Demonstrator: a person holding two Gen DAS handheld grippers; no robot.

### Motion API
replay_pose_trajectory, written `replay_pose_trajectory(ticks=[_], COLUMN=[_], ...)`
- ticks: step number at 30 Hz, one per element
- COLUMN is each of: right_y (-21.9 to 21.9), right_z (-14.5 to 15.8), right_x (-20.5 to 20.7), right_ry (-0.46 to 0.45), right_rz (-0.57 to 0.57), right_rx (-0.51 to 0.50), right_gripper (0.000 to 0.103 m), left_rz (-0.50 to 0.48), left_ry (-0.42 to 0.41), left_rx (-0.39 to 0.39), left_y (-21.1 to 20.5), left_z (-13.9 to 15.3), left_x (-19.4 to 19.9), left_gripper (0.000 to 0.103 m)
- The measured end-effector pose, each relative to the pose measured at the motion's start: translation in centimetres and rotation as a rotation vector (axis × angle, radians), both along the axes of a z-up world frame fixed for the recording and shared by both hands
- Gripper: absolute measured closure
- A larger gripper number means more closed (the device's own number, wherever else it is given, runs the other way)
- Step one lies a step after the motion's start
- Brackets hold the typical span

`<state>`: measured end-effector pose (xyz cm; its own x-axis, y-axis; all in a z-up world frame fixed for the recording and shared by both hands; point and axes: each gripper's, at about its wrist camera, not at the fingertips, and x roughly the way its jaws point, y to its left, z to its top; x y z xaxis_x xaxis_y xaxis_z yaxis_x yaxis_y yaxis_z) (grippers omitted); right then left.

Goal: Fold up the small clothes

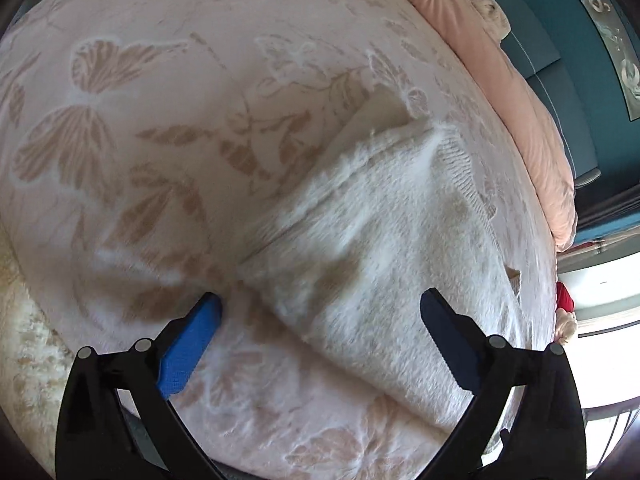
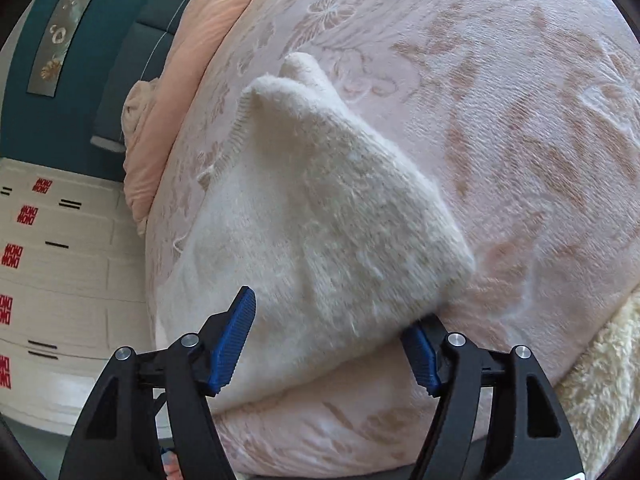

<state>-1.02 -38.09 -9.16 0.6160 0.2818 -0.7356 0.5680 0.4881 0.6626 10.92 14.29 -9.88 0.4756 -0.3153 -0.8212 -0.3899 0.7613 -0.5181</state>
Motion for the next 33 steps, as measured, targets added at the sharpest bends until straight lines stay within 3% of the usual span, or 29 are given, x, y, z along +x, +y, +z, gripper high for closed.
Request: replay_pose_trajectory(ticks=[1, 2, 4, 9, 12, 16, 17, 20, 23, 24, 26, 29, 33], right_y=[0.1, 0.4, 0.8, 1.7, 1.3, 0.6, 0.4, -0.2, -0.7, -0.5, 0.5, 4.7, 12.8], right_z=[0.4, 1.0, 3.6, 10.8, 9.7, 0.6, 0.0, 2.8, 6.4, 7.5, 9.4, 10.8, 9.3], right_x=[0.8, 1.6, 2.9, 0.5, -3.2, -6.5, -7.3, -8.6, -8.9, -8.7, -7.2, -2.4, 3.9], right_ry=[0.011, 0.016, -0.014, -0.148, -0.094, 0.155, 0.145, 0.107, 0.124, 0.140, 0.112, -0.011, -0.077], right_rz=[-0.002, 0.014, 0.056, 0.147, 0.164, 0.170, 0.150, 0.126, 0.130, 0.112, 0.122, 0.261, 0.507], right_rx=[-0.015, -0.031, -0.077, -0.113, -0.146, -0.104, -0.083, -0.143, -0.310, -0.391, -0.498, -0.478, -0.429], right_gripper=[0.049, 0.086, 0.087, 0.090, 0.090, 0.086, 0.084, 0.078, 0.073, 0.072, 0.077, 0.080, 0.081], left_rz=[-0.006, -0.007, -0.005, -0.028, -0.056, -0.091, -0.105, -0.151, -0.160, -0.150, -0.160, -0.216, -0.361], left_ry=[-0.012, 0.004, 0.046, -0.011, 0.004, 0.136, 0.163, 0.097, -0.015, -0.069, -0.152, -0.203, -0.161], left_rx=[-0.003, -0.001, -0.013, -0.102, -0.075, 0.018, 0.053, 0.169, 0.271, 0.314, 0.341, 0.279, 0.296], left_y=[-0.3, -0.4, -0.1, 2.5, 3.9, 4.0, 3.5, 2.2, 1.9, 2.0, 1.2, -1.2, -7.3], left_z=[0.3, 0.5, 0.9, 5.7, 6.7, 1.2, 0.0, 2.1, 7.0, 8.6, 11.1, 12.3, 9.6], left_x=[0.7, 1.4, 2.2, -0.3, -3.6, -6.5, -6.9, -7.4, -7.4, -7.4, -6.5, -3.6, -0.1], left_gripper=[0.023, 0.035, 0.083, 0.093, 0.094, 0.093, 0.093, 0.088, 0.069, 0.059, 0.057, 0.057, 0.057])
